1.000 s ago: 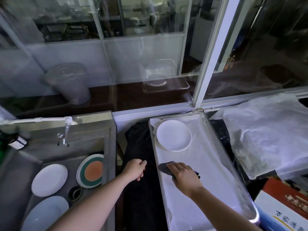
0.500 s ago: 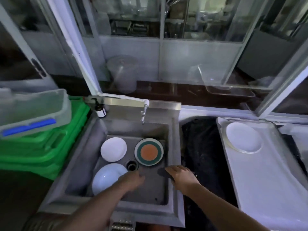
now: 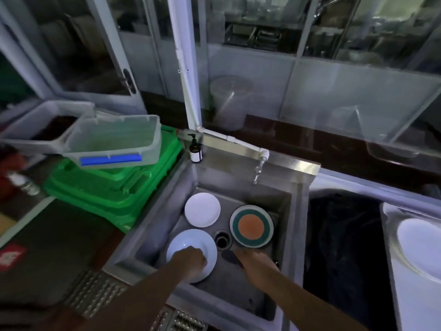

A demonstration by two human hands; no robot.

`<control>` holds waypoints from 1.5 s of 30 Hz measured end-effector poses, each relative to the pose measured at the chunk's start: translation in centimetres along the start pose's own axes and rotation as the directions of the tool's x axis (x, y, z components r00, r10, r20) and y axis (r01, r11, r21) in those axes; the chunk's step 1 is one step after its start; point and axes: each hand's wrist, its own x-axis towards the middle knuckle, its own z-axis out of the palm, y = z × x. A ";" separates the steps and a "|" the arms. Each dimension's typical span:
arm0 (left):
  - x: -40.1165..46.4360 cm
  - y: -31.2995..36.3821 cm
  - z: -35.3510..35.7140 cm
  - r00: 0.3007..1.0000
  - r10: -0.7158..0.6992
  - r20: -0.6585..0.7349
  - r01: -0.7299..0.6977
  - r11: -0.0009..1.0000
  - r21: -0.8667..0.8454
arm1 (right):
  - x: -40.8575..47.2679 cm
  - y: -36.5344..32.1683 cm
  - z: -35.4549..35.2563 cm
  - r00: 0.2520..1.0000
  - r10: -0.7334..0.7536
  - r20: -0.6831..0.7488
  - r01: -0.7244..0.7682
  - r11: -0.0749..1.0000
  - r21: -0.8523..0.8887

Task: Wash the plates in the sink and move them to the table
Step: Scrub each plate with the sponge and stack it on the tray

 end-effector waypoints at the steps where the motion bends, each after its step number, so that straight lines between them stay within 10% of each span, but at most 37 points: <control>1: 0.0 -0.1 -0.3 1.000 -0.007 -0.011 0.007 1.000 0.012 | 0.7 0.2 0.0 1.000 -0.008 -0.015 0.008 1.000 0.006; 16: 9.1 -4.6 -6.4 0.993 -0.015 -0.115 0.019 0.999 0.026 | 11.5 3.6 -0.5 0.994 0.106 0.010 -0.106 0.993 0.053; 29: 30.5 -10.6 -5.6 0.987 -0.155 0.033 0.152 0.866 -0.476 | 25.1 3.9 7.2 0.921 0.345 0.181 -0.365 0.926 0.095; 37: 37.8 -10.8 -1.3 0.882 -0.376 0.285 0.392 0.250 -0.885 | 27.1 2.7 12.4 0.895 0.387 0.221 -0.426 0.888 0.173; 45: 39.4 -10.8 -1.5 0.840 -0.330 0.431 0.371 -0.230 -0.900 | 25.9 2.6 14.1 0.843 0.477 0.250 -0.528 0.821 0.215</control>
